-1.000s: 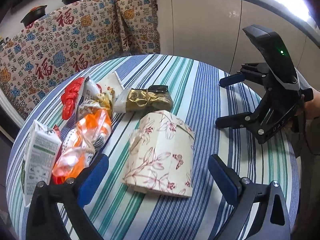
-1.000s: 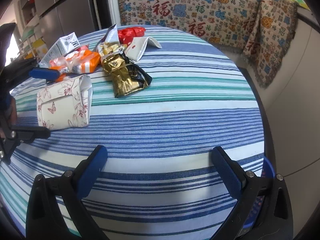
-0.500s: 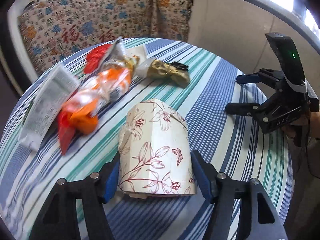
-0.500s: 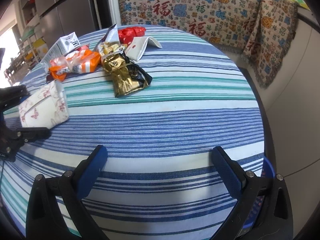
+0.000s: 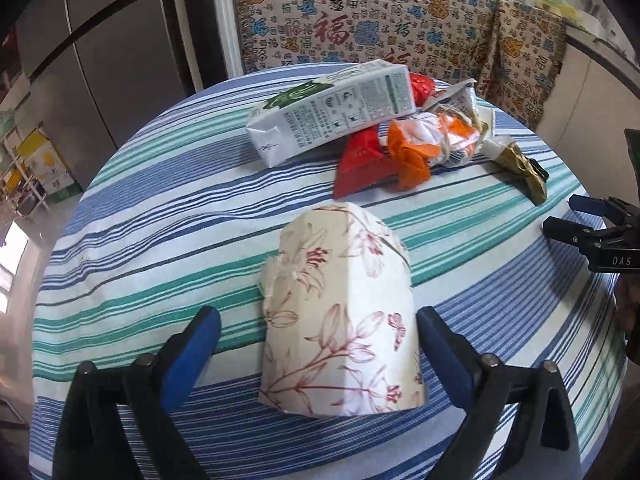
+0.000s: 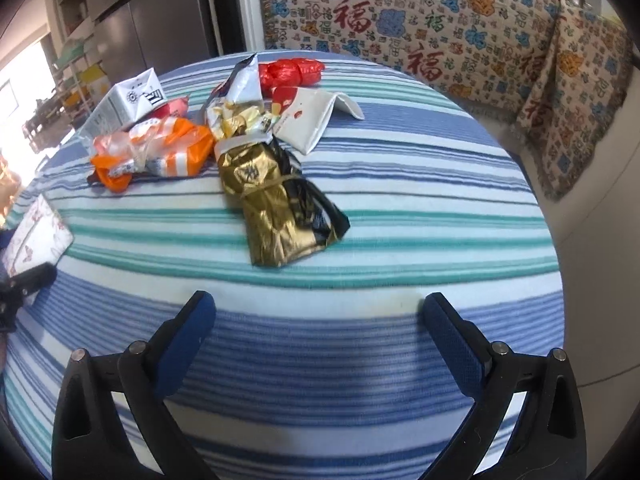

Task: Collect trash
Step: 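Grasp the gold wrapper with the right gripper while the left gripper holds the paper cup, then carry the paper cup and gold wrapper over the blue wastebasket with both grippers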

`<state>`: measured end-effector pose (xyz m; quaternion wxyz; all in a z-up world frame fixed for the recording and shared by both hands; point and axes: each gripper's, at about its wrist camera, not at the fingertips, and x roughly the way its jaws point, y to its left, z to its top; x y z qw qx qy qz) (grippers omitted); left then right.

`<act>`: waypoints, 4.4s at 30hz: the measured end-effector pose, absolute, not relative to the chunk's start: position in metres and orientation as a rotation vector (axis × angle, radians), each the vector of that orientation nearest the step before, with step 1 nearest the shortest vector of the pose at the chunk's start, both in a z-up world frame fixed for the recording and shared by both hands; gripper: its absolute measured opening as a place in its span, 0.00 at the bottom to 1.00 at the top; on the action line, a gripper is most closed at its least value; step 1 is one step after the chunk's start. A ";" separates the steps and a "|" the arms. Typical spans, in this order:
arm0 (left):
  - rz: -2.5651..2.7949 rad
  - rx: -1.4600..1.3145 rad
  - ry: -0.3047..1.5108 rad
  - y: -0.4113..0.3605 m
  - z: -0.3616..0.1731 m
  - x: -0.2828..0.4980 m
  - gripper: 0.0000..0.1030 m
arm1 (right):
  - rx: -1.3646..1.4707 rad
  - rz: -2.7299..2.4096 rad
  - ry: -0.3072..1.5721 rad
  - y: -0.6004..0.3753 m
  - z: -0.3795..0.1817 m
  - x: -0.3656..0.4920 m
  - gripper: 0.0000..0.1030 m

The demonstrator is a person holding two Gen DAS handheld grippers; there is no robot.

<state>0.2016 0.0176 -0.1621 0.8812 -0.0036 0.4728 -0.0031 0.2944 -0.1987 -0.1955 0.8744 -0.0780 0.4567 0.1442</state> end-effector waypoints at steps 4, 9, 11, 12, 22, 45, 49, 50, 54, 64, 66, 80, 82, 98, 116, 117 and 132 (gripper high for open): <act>-0.003 -0.003 0.989 0.019 -0.162 0.208 1.00 | -0.166 0.318 0.942 -0.190 -0.197 0.322 1.00; -0.012 0.000 0.985 0.018 -0.163 0.209 1.00 | -0.175 0.357 0.931 -0.177 -0.193 0.324 0.75; -0.014 0.000 0.984 0.019 -0.163 0.209 1.00 | -0.183 0.384 0.949 -0.169 -0.189 0.308 0.56; -0.013 0.000 0.984 0.019 -0.164 0.208 1.00 | -0.185 0.397 0.959 -0.166 -0.188 0.299 0.55; -0.018 0.003 0.971 0.021 -0.165 0.208 1.00 | -0.212 0.418 0.920 -0.152 -0.195 0.252 0.93; -0.168 -0.065 0.957 0.039 -0.153 0.196 1.00 | -0.208 0.474 0.993 -0.157 -0.184 0.271 0.89; -0.228 -0.052 0.953 0.035 -0.142 0.197 1.00 | -0.226 0.523 0.983 -0.155 -0.174 0.268 0.85; -0.232 -0.026 0.964 0.031 -0.143 0.200 1.00 | -0.222 0.538 0.989 -0.154 -0.175 0.269 0.79; -0.210 0.058 0.986 0.020 -0.146 0.206 0.96 | -0.210 0.539 0.975 -0.147 -0.174 0.272 0.77; -0.202 0.021 0.979 0.027 -0.144 0.195 0.60 | -0.149 0.542 1.000 -0.153 -0.166 0.269 0.28; -0.205 -0.012 0.972 0.028 -0.142 0.191 0.60 | -0.151 0.549 0.996 -0.156 -0.162 0.261 0.28; -0.199 -0.014 0.971 0.001 -0.138 0.183 0.60 | -0.229 0.565 0.999 -0.155 -0.167 0.231 0.60; -0.197 -0.009 0.969 0.002 -0.137 0.181 0.60 | -0.212 0.568 0.987 -0.155 -0.161 0.232 0.68; -0.216 -0.022 0.941 -0.013 -0.127 0.176 0.60 | -0.137 0.555 0.956 -0.151 -0.148 0.241 0.39; -0.389 0.037 0.902 -0.121 -0.103 0.184 0.60 | 0.125 0.380 0.883 -0.278 -0.123 0.208 0.39; -0.407 0.042 0.899 -0.131 -0.101 0.185 0.60 | 0.138 0.361 0.877 -0.289 -0.121 0.206 0.40; -0.684 0.088 0.898 -0.302 -0.101 0.196 0.60 | 0.234 -0.020 0.872 -0.476 -0.124 0.181 0.40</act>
